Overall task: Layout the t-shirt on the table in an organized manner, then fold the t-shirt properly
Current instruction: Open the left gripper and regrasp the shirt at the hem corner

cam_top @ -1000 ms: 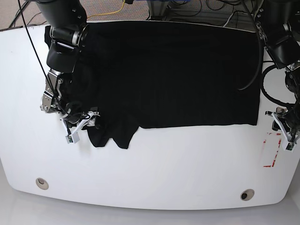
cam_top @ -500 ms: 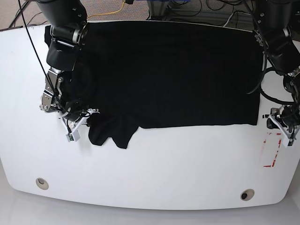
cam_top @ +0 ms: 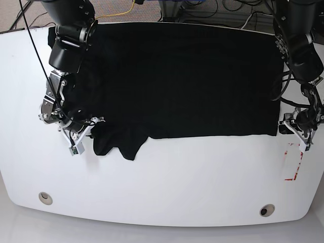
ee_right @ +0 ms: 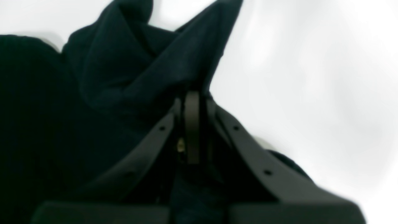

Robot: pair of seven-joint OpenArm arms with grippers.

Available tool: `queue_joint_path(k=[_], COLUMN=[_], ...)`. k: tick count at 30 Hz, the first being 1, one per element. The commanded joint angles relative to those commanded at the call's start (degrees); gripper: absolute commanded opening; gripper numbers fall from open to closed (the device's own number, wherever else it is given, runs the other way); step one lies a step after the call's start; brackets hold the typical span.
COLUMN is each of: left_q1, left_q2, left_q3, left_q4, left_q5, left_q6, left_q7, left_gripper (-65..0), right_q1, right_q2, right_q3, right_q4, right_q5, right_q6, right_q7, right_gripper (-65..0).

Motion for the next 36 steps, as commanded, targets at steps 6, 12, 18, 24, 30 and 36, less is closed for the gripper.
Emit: queue_joint_path(k=[6, 12, 18, 24, 30, 36], left_q1=[0.35, 0.44, 0.35, 0.18, 0.09, 0.09], left_q2=[0.0, 0.0, 2.02, 2.64, 5.54, 6.95], left_q3=[0.09, 0.09, 0.09, 0.09, 0.09, 0.09], left_q4=[-0.44, -0.44, -0.35, -0.79, -0.79, -0.88], left_q5=[-0.18, -0.26, -0.18, -0.18, 0.0, 0.09], left_q6=[0.97, 0.88, 1.14, 1.14, 1.32, 2.02], left_q7=[-0.18, -0.18, -0.18, -0.18, -0.35, -0.79], left_gripper=[-43.3, -37.1, -28.9, -28.9, -28.9, -28.9], right_q1=[-0.7, -1.05, -1.14, -1.14, -1.14, -1.14], right_q2=[0.09, 0.09, 0.26, 0.26, 0.26, 0.35], right_q3=[0.0, 0.0, 0.0, 0.0, 0.0, 0.0], right_q4=[0.0, 0.0, 0.0, 0.0, 0.0, 0.0], right_q5=[0.09, 0.35, 0.44, 0.44, 0.53, 0.53], right_q6=[0.0, 0.0, 0.0, 0.0, 0.0, 0.0], right_q7=[0.0, 0.0, 0.0, 0.0, 0.0, 0.0], right_gripper=[-64.2, -64.2, -64.0, -64.0, -64.0, -64.0])
